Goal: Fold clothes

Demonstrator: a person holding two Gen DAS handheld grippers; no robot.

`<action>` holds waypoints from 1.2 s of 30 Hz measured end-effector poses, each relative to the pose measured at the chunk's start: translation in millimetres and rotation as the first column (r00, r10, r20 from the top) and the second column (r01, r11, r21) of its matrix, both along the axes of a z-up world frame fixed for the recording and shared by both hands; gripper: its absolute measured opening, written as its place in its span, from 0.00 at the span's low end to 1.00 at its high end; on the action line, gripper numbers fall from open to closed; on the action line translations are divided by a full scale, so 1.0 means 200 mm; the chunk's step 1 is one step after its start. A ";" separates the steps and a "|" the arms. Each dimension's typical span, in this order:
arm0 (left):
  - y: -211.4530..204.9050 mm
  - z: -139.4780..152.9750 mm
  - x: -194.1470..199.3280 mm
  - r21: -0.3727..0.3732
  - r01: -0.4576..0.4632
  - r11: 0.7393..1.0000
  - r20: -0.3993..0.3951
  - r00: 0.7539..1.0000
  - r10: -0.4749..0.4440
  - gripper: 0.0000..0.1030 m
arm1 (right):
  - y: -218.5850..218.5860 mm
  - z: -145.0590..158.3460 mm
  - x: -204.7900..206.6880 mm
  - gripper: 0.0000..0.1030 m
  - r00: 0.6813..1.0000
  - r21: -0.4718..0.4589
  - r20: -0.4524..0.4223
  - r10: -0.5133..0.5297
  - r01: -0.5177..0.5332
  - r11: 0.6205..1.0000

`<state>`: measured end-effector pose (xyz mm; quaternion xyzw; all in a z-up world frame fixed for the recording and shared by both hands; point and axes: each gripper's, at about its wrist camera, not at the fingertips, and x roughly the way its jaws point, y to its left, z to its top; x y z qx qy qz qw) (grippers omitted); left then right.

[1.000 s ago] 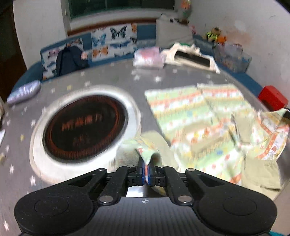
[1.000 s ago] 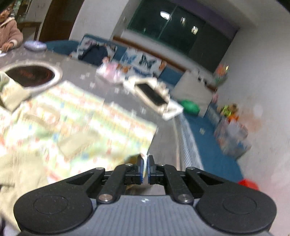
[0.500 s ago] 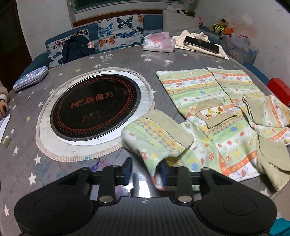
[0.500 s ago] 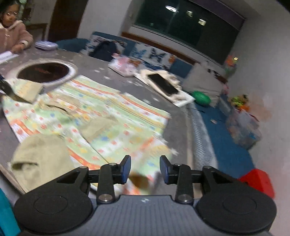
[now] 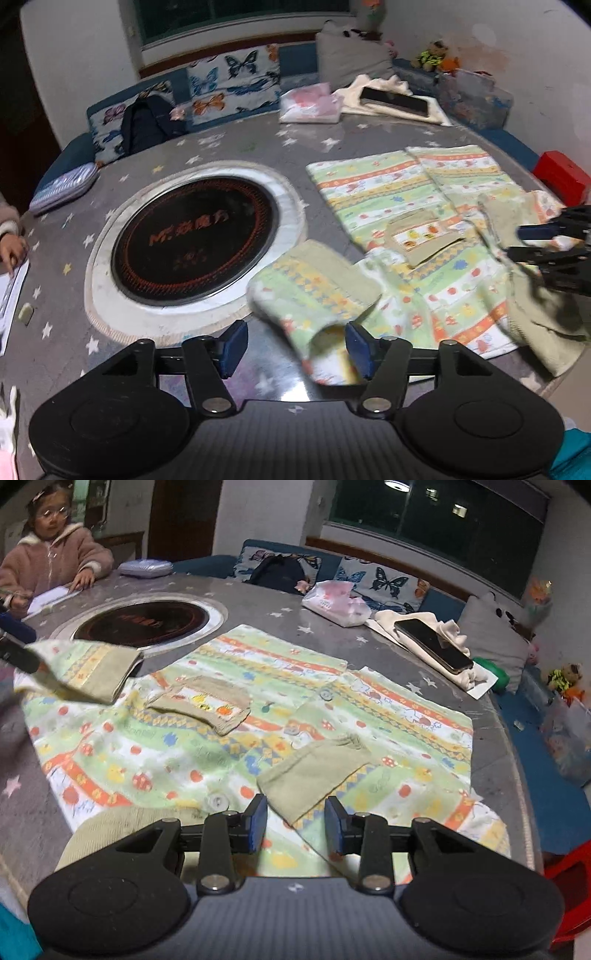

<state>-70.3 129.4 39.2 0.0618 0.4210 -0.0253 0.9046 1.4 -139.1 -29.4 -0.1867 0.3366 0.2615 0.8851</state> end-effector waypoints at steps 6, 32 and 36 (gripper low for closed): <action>-0.18 0.02 0.05 -0.018 0.118 0.993 0.024 0.993 -0.118 0.67 | -0.08 0.04 0.02 0.04 0.997 0.064 0.027 -0.076 0.074 0.995; -0.40 -0.18 0.58 -0.047 0.063 0.997 0.035 0.998 -0.061 0.66 | -0.37 0.09 0.08 0.38 0.965 0.076 0.087 -0.248 0.242 0.967; -0.31 -0.20 0.64 -0.041 0.008 0.999 0.029 1.000 -0.007 0.66 | -0.37 0.06 0.14 0.14 0.960 0.064 0.091 -0.264 0.259 0.964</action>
